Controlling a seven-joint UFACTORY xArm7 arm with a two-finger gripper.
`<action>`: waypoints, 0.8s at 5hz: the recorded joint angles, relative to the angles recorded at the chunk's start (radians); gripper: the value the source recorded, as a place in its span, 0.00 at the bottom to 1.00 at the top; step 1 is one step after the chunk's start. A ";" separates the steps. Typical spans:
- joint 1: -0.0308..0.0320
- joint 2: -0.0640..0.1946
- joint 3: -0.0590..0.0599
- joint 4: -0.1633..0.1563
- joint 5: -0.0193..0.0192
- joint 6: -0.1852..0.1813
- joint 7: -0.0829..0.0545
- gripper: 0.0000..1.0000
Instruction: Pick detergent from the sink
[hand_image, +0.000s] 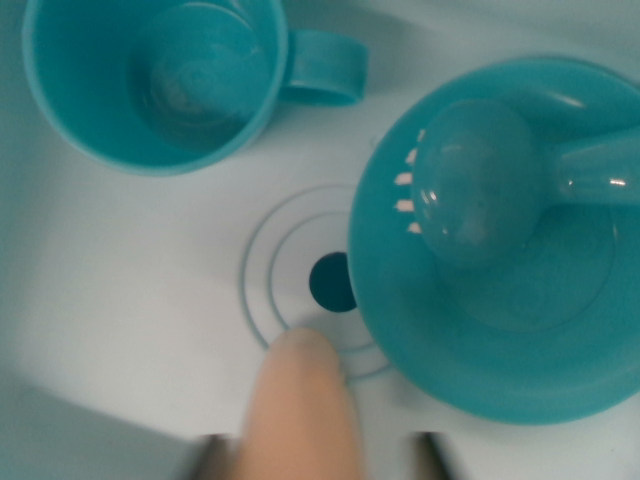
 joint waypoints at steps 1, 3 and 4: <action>0.0000 0.000 0.000 0.000 0.0000 0.000 0.000 1.00; 0.0001 -0.002 0.000 0.005 -0.0002 0.007 0.000 1.00; 0.0002 -0.006 0.000 0.014 -0.0007 0.021 0.000 1.00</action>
